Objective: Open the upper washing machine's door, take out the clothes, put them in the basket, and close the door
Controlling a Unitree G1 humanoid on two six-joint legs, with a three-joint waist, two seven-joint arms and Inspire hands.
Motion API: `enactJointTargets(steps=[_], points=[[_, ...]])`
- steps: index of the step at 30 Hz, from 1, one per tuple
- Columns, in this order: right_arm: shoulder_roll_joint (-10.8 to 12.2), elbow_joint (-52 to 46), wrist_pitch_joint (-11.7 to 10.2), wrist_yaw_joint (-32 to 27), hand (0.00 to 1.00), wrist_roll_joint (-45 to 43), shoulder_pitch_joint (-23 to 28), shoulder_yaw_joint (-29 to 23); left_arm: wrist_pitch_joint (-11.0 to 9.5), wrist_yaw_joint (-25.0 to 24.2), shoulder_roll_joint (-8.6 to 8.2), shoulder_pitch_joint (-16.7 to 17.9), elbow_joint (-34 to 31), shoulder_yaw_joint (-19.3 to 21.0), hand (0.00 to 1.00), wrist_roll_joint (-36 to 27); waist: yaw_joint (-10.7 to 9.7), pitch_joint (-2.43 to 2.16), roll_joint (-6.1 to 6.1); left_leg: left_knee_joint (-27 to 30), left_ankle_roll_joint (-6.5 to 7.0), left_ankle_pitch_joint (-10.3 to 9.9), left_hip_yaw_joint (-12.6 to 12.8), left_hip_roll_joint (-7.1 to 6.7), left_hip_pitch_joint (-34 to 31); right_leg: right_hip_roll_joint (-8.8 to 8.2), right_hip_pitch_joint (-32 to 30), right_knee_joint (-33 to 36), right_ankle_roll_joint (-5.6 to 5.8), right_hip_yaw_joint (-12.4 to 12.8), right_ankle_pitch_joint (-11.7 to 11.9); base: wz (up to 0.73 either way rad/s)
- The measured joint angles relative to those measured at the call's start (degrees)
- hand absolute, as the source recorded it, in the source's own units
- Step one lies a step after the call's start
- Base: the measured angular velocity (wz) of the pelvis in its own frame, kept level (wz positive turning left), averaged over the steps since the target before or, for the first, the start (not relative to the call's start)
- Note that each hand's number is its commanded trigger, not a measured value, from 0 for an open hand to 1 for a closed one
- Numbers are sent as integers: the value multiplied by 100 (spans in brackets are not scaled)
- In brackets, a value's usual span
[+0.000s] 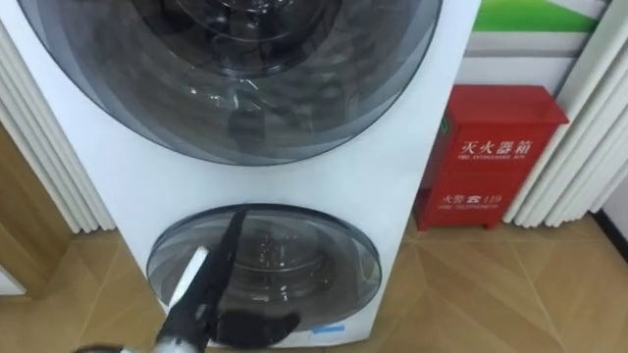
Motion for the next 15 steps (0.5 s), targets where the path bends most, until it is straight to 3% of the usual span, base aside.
enactJointTargets(steps=[3,7,9,15], points=[[-2,-21,0,1,0,33,83,-30,-8,19,19,266,1257,355,0,1,24,-32,-37,-17,-2,-2,24,2,109,2,87,-30,1,18,-1,-6],[-34,-151,-3,-9,0,120,249,-73,7,37,53,475,2488,877,0,-5,162,-24,-7,-75,-12,-26,34,15,150,20,98,-60,-8,16,9,0],[-35,-149,-2,-9,0,135,289,-124,-11,38,53,483,3219,1227,0,-9,247,-12,65,-145,-13,-35,28,23,171,33,84,-57,-11,3,13,0],[-12,-75,0,131,0,346,322,-226,-8,42,-54,708,4115,1911,0,-114,340,-38,188,-182,-14,-35,32,30,200,45,107,-76,-12,6,16,0]])
